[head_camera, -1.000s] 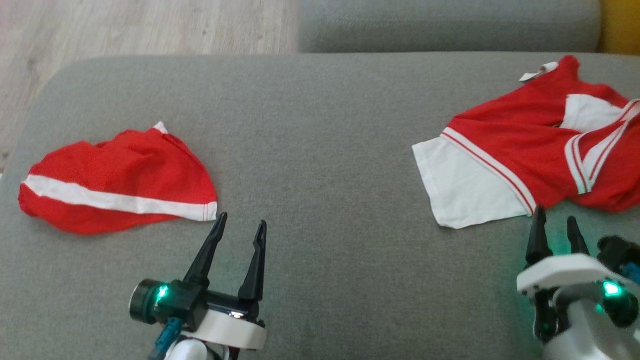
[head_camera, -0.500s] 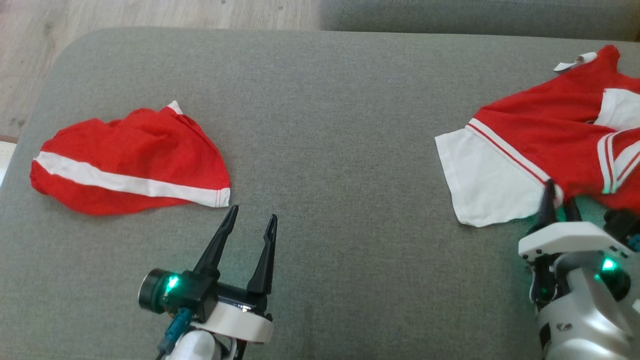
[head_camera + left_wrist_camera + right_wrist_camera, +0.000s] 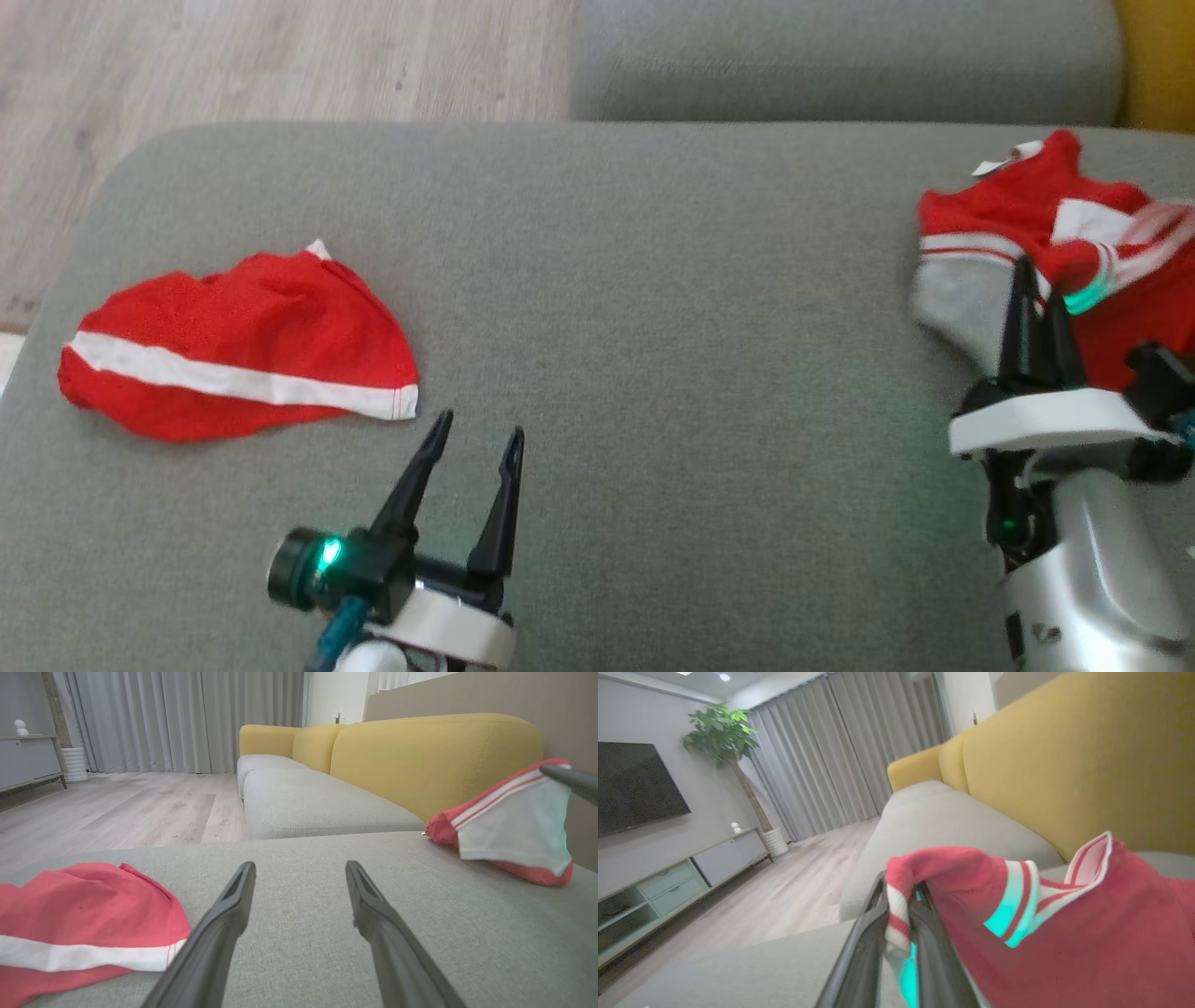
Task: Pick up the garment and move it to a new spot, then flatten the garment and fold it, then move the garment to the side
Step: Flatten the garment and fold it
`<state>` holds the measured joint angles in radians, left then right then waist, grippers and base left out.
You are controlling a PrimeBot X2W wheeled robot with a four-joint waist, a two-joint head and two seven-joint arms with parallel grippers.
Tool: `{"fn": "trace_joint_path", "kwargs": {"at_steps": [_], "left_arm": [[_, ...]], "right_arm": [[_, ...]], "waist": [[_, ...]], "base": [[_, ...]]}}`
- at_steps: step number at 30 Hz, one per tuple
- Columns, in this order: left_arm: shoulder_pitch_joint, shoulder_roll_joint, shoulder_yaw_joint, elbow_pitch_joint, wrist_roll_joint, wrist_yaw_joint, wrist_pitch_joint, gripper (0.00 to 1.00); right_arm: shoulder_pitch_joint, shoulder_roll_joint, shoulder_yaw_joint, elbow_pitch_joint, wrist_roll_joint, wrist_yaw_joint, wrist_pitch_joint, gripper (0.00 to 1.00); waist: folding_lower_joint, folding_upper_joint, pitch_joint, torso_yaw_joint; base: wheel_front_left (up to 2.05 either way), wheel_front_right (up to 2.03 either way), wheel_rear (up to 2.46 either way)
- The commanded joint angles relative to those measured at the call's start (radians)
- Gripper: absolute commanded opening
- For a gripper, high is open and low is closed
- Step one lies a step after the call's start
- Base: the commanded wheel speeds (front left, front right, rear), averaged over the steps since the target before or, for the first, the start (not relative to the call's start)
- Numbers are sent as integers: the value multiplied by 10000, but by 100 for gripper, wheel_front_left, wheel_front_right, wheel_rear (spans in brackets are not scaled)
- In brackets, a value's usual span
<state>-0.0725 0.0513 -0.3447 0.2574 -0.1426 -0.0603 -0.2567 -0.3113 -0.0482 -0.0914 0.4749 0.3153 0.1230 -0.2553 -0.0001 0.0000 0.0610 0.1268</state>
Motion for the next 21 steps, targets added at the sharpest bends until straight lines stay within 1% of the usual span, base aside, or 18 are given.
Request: {"fn": "trace_joint_path", "kwargs": {"at_steps": [1, 3, 5, 8, 10, 15, 19, 21], "left_arm": [[-97, -11, 293, -217, -58, 83, -51, 100], [-28, -11, 281, -200, -44, 67, -51, 100], [-21, -11, 226, -179, -27, 46, -51, 100], [-137, -11, 105, -180, -28, 14, -51, 100], [-193, -11, 93, -206, -64, 45, -51, 100], [-334, -11, -12, -170, -135, 49, -51, 100], [-484, -11, -70, -184, -243, 88, -51, 100], [-556, -11, -146, -183, -286, 93, -51, 100]], "right_arm": [[-236, -20, 414, -580, -68, 77, -64, 0], [-91, -20, 823, -1445, -486, 77, -64, 0], [-27, -20, 1085, -2049, -829, 77, -64, 0], [-177, -20, 1386, -2565, -1381, 77, -64, 0], [-373, -48, 1667, -2633, -1779, 77, -64, 0], [-1202, -553, 2523, -1905, -2109, 77, 122, 0], [-1996, -1011, 3597, -856, -1739, 77, 1018, 0], [-2447, -1169, 4002, -351, -1490, 77, 1200, 0]], "waist": [[1, 0, -161, -97], [1, 0, -233, -123], [1, 0, -247, -74], [1, 0, -150, 145], [1, 0, -33, 327], [1, 0, 321, 1004], [1, 0, 591, 1625], [1, 0, 752, 1930]], "base": [[0, 0, 0], [0, 0, 0], [0, 0, 0], [0, 0, 0], [0, 0, 0], [0, 0, 0], [0, 0, 0], [0, 0, 0]]}}
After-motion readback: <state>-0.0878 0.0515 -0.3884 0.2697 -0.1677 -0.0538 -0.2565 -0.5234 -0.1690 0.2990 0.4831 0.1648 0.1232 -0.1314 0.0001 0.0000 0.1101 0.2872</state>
